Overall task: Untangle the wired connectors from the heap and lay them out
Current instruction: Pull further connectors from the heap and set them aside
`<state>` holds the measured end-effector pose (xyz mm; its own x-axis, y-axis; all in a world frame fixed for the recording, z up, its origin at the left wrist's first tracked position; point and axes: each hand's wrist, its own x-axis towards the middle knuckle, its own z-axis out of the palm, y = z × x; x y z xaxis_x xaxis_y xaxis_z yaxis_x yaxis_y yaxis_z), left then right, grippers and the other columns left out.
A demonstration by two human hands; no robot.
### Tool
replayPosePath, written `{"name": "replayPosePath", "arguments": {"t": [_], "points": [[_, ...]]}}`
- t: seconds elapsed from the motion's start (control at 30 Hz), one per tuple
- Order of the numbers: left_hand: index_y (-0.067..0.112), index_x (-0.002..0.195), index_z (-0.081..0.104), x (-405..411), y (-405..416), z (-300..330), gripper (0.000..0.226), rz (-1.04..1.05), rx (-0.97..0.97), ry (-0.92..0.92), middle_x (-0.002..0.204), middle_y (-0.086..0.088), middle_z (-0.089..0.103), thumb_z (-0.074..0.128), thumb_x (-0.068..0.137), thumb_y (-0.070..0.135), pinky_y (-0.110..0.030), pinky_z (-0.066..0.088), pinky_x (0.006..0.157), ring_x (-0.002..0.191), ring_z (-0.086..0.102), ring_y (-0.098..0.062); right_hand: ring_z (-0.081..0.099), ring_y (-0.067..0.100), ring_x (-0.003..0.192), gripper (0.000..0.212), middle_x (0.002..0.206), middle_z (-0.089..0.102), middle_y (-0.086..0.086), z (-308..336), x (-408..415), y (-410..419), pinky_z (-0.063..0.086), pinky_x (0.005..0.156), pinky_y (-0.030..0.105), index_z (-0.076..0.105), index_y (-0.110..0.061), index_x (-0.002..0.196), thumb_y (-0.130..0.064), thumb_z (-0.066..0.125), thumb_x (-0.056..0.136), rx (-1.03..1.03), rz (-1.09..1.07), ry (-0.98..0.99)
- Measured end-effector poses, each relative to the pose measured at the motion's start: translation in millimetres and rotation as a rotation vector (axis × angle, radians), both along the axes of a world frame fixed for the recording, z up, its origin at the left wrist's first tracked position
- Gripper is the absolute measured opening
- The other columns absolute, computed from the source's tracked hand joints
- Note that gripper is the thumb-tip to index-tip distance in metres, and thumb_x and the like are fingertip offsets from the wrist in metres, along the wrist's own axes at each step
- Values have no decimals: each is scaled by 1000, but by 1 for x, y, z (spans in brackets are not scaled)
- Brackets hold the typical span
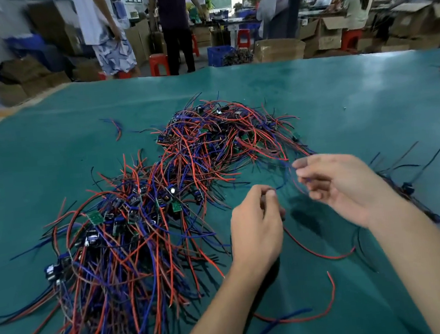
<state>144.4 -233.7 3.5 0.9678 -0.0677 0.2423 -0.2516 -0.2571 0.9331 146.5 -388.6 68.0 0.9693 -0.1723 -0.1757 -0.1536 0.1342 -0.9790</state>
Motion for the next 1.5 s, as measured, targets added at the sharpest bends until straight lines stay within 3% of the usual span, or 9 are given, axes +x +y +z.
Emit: {"name": "replayPosePath", "arguments": {"t": [0.13,0.27,0.4,0.67,0.93,1.13,1.2,1.33,1.5], "points": [[10,81,59,-1,3,4,43,7,3,-13,67,-4,66,38,106,38,-48,51,70,67,60,-31,53,14,48,25,63,62,9,-6,-15,12,37,43,21,68,-14,72,10,71,77,-159,279,-70],[15,66,49,-1,5,8,43,12,53,-31,60,4,51,45,105,32,-43,42,66,63,46,-20,52,15,49,25,62,61,7,-9,-17,17,39,44,21,63,-16,70,4,76,66,-240,563,-84],[17,68,58,2,5,7,31,14,22,15,65,3,60,55,99,20,-41,48,69,64,52,-16,52,17,52,23,65,60,10,-12,-18,12,40,45,22,61,-16,69,1,76,69,-248,696,-69],[17,84,65,-3,0,2,18,-59,22,-16,72,3,71,51,92,25,-40,54,70,64,62,-19,56,16,53,6,71,67,8,-31,1,10,39,40,24,69,-8,92,-12,73,91,-246,-58,-116],[18,88,70,-3,3,3,27,-126,140,-94,73,-3,69,50,89,36,-42,52,74,75,63,-26,58,13,60,6,77,73,3,-27,-1,9,44,48,21,77,-12,84,-9,74,88,-148,-34,-105],[22,98,67,-3,1,4,28,-55,-31,-10,73,3,69,43,99,37,-46,54,74,69,62,-21,62,13,60,15,82,75,12,-14,-1,2,51,52,19,69,-7,98,-1,56,93,377,-141,-78],[24,99,69,-2,1,2,17,-22,-3,-14,77,6,69,52,99,27,-36,54,76,70,63,-14,62,11,58,20,85,74,12,-11,-2,-3,50,51,18,67,-5,105,-1,53,93,499,-135,-78],[24,96,73,-1,2,4,14,6,46,-72,84,10,69,62,93,16,-12,43,73,77,61,-5,62,8,57,25,86,73,10,-11,-4,-5,48,50,15,74,-4,103,3,53,91,424,-29,-101],[21,104,72,-1,2,6,23,-117,-90,9,79,2,73,55,90,30,-35,54,73,69,64,-17,65,14,62,30,93,74,13,-17,-5,-1,50,51,19,73,-10,108,0,65,80,271,98,-80]]}}
